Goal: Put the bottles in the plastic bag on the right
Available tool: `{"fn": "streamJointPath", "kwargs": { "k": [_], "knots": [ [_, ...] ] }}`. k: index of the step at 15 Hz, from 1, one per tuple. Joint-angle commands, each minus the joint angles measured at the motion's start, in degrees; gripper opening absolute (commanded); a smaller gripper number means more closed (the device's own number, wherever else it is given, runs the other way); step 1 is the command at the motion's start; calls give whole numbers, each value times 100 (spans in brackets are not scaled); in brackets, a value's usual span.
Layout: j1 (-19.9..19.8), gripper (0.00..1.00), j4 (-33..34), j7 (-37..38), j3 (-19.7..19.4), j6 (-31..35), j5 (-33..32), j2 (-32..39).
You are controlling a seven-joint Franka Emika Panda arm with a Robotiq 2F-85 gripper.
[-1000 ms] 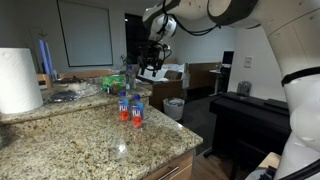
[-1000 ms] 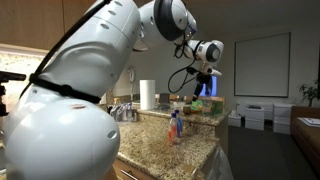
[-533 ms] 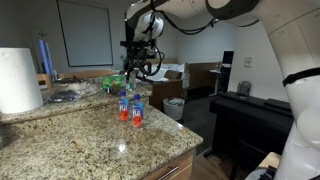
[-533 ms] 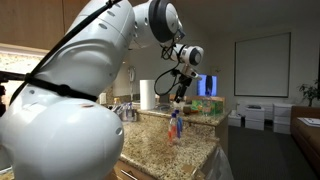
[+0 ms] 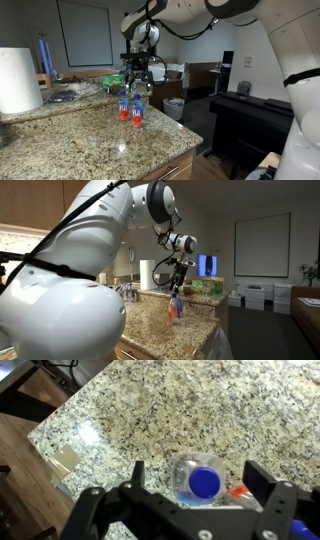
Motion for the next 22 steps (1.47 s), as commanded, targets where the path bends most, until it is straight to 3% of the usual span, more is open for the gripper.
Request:
{"fn": "streamJointPath", "kwargs": {
  "k": [1,2,3,12,13,15,22],
  "knots": [
    [59,100,-496,-187,-19,204,-96,-242],
    [75,75,-518,-170,-24,203,-112,-228],
    [89,74,-542,-165,-32,204,-144,-217],
    [84,15,-627,-109,-41,478,-157,-176],
    [82,57,-623,-112,-35,509,-144,-179],
    [67,55,-619,-133,-13,581,-83,-194],
    [44,97,-599,-142,1,691,-49,-219]
  ]
}}
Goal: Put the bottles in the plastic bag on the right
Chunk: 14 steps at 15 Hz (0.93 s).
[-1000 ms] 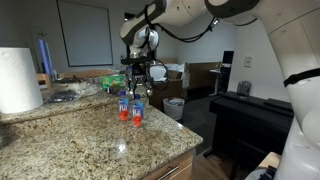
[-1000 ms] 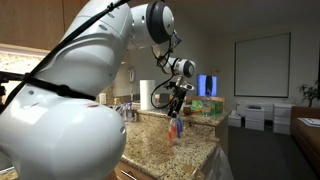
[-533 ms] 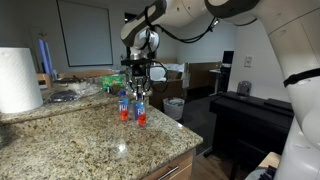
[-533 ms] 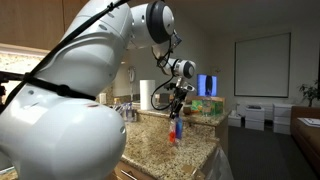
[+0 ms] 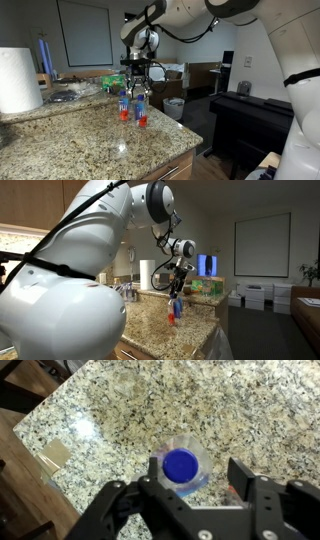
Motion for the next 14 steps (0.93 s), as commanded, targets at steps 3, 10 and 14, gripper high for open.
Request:
{"fn": "streamJointPath", "kwargs": {
  "k": [3,10,14],
  "knots": [
    [-26,100,-188,-128,5,58,65,-192],
    [-5,53,-180,-90,-8,107,28,-123],
    [-1,26,-182,-78,-15,107,14,-96]
  ]
}}
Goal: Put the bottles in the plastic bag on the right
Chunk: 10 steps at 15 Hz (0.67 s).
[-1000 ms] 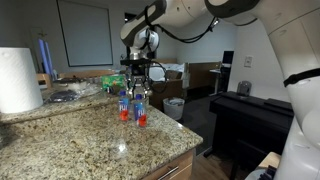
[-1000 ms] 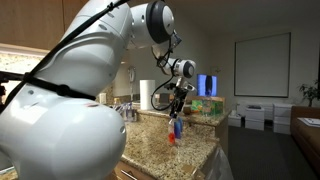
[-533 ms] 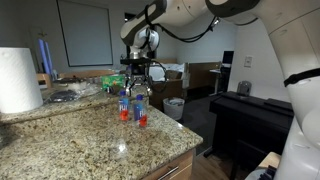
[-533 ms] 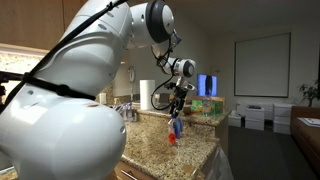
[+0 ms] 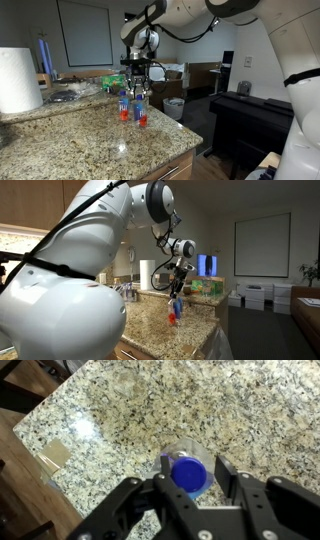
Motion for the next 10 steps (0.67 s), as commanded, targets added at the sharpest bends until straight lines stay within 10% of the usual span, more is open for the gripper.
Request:
{"fn": "streamJointPath", "kwargs": {
  "k": [1,10],
  "knots": [
    [-5,19,-159,-79,-18,89,9,-76],
    [-636,11,498,439,-579,-183,269,-49]
  ]
}}
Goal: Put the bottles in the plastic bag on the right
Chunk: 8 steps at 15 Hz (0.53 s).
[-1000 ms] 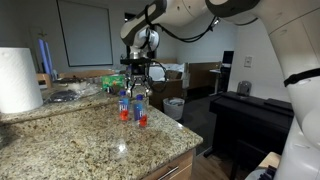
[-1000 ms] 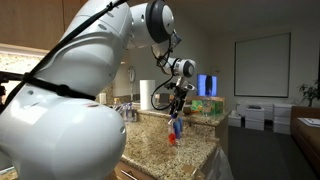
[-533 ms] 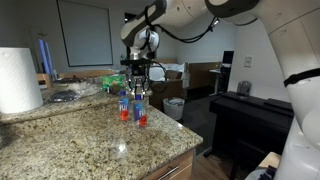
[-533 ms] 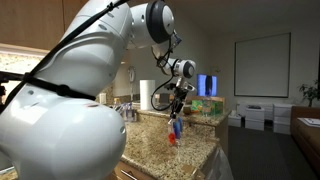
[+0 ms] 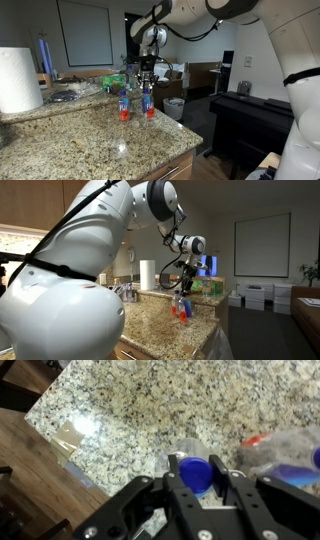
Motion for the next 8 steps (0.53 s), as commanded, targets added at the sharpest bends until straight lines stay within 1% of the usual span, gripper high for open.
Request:
{"fn": "streamJointPath", "kwargs": {
  "k": [1,4,8],
  "knots": [
    [-560,11,366,283,-274,-180,261,-43],
    [-1045,11,468,439,-567,-77,350,-22],
    [-1536,10,274,794,-821,6,579,133]
  ]
}}
